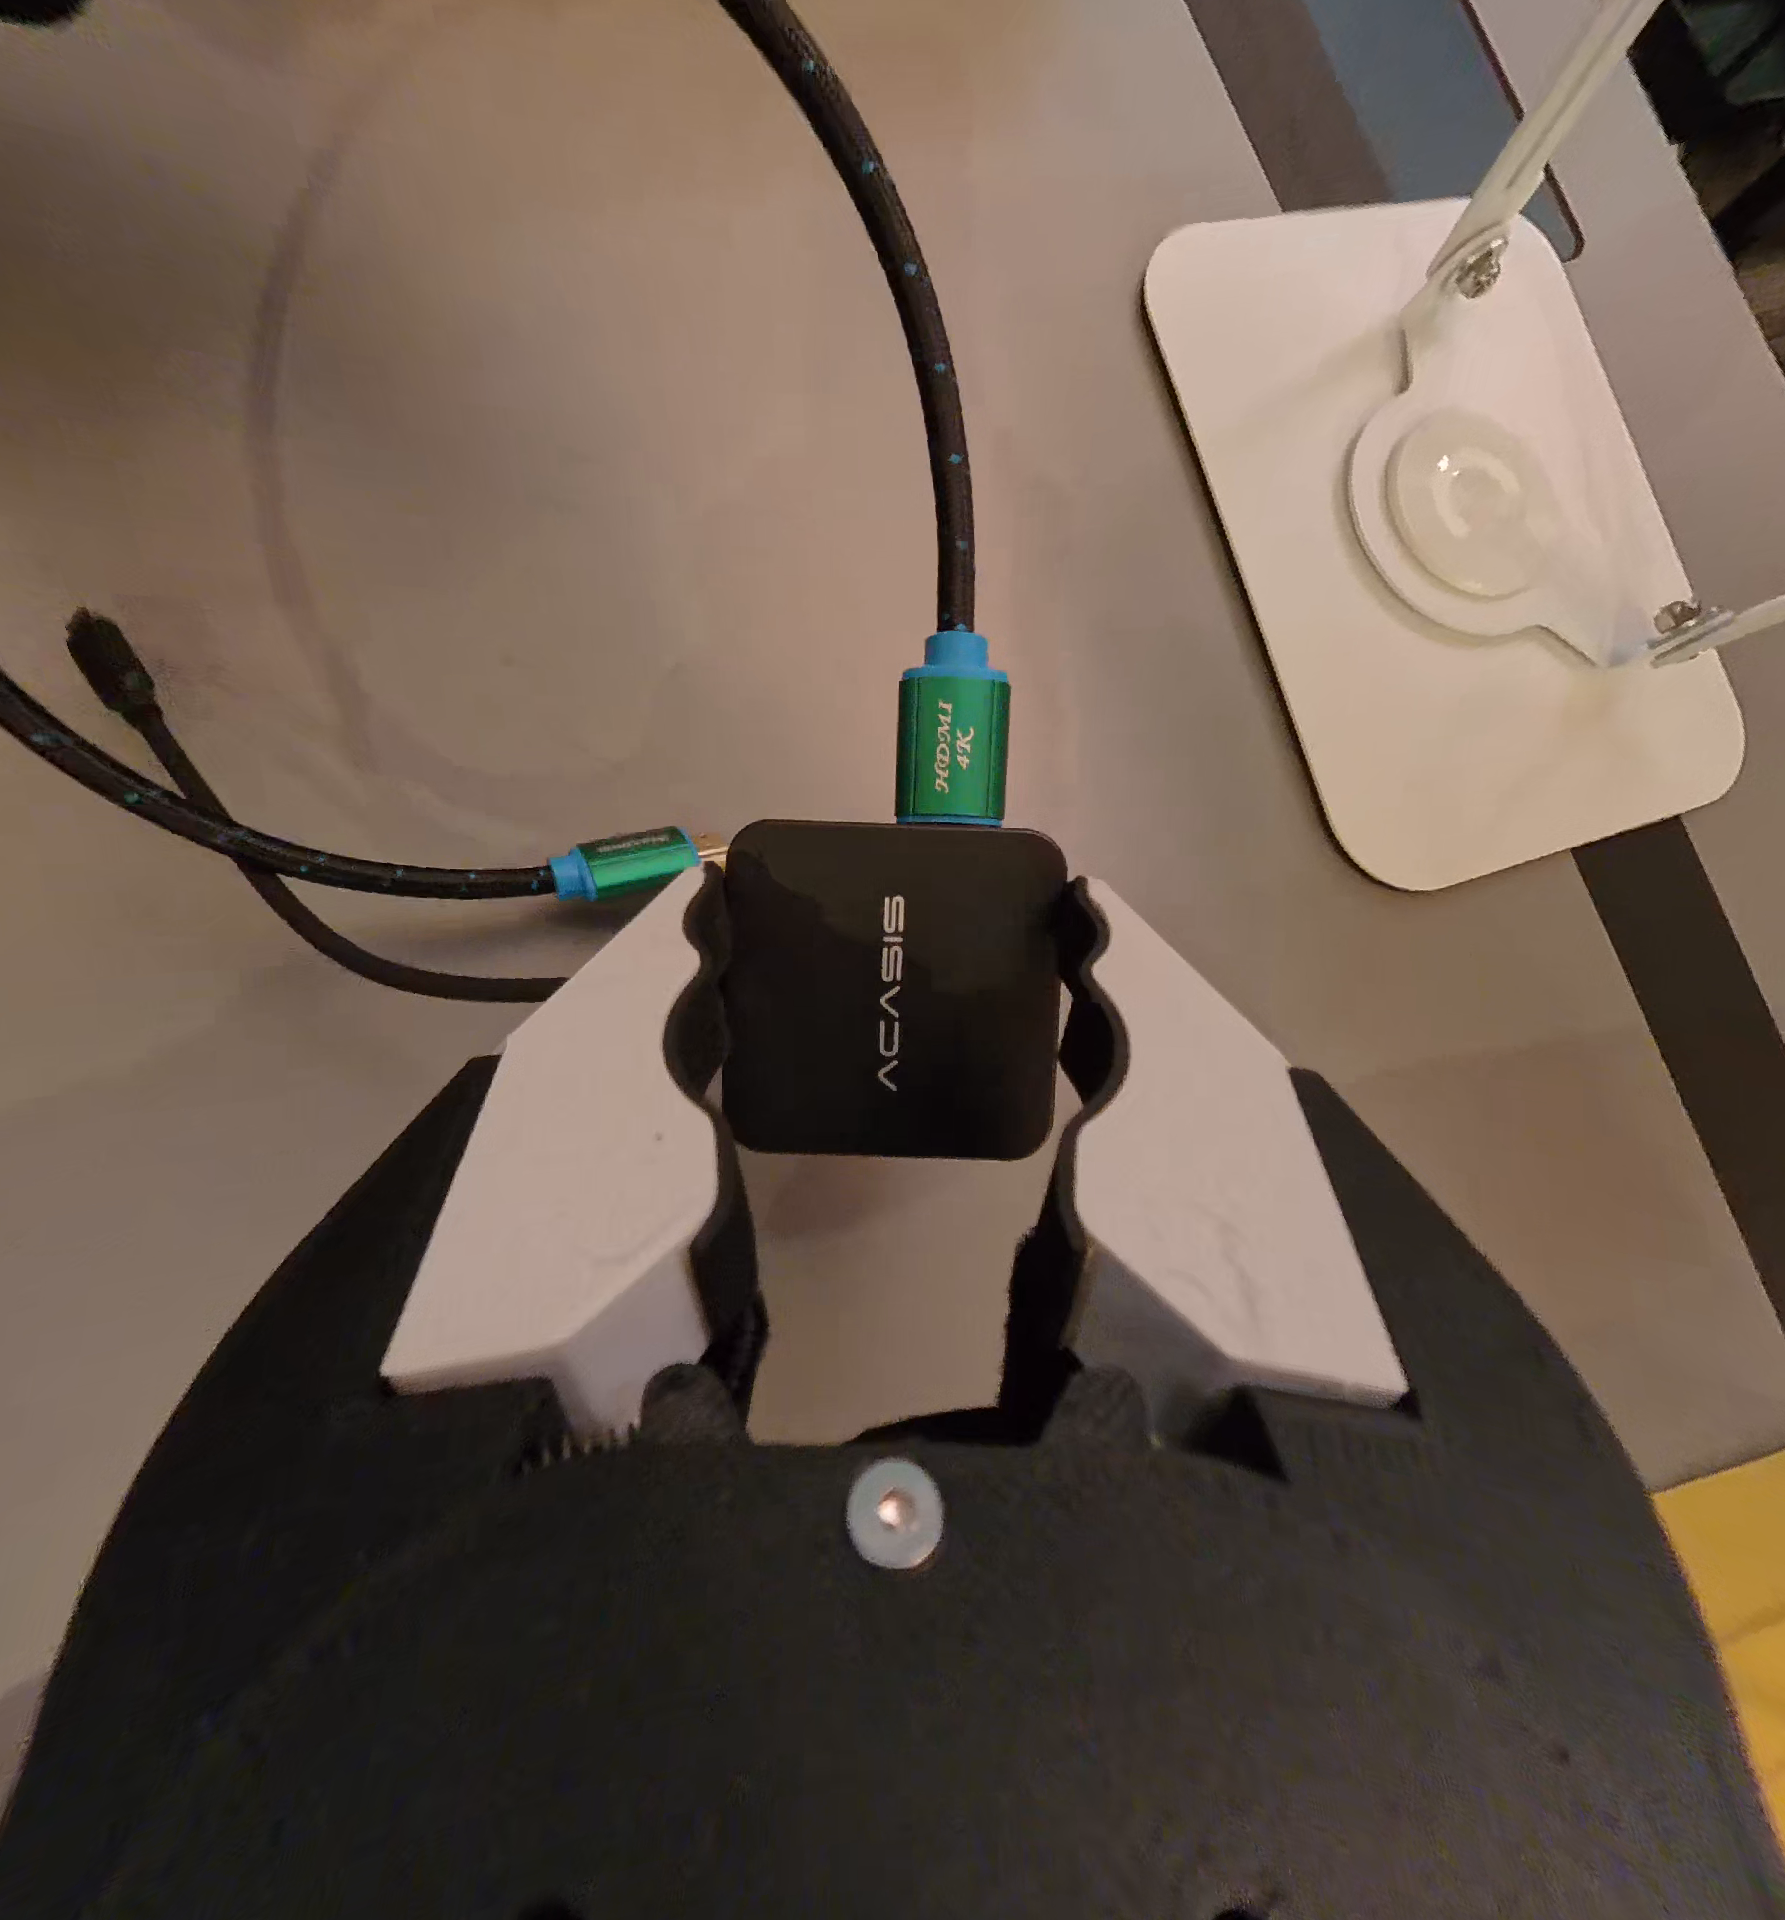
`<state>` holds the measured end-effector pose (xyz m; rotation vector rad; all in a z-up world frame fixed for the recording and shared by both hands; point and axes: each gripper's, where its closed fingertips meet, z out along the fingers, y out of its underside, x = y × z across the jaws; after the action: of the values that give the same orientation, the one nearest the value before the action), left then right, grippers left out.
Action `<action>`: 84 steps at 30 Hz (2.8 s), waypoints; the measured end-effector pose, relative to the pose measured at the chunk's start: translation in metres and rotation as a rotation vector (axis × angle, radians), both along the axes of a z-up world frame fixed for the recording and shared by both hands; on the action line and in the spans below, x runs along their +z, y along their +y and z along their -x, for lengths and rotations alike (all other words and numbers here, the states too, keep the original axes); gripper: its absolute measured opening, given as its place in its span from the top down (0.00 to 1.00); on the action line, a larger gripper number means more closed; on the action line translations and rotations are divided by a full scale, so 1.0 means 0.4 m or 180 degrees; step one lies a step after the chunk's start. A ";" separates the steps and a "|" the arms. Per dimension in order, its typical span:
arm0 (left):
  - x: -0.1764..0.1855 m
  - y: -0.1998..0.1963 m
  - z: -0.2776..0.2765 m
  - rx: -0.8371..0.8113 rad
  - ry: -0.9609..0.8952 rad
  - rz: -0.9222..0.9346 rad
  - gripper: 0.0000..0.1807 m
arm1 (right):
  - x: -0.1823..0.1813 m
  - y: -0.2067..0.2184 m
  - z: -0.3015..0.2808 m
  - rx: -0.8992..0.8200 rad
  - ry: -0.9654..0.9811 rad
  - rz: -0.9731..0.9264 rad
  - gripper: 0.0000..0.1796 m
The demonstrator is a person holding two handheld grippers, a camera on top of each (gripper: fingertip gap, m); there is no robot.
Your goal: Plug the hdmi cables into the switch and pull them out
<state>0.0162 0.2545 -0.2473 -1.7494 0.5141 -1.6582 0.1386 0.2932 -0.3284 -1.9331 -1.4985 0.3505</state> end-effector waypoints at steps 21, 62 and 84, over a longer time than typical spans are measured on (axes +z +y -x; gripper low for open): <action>-0.042 -0.056 -0.061 -0.0241 0.0428 -0.0221 0.91 | -0.085 0.006 0.012 -0.0067 -0.0449 0.0133 0.65; -0.061 -0.113 -0.062 -0.0595 0.1006 -0.0729 0.97 | 0.140 -0.208 0.126 0.1186 0.0551 0.0873 0.89; -0.061 -0.123 -0.021 -0.0406 0.0963 -0.0727 0.97 | 0.186 -0.172 0.174 0.1209 0.0668 0.0766 0.98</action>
<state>0.0245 0.2052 -0.2716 -1.8329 0.9334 -1.3594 0.0690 0.2244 -0.2542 -1.7121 -1.7393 0.9094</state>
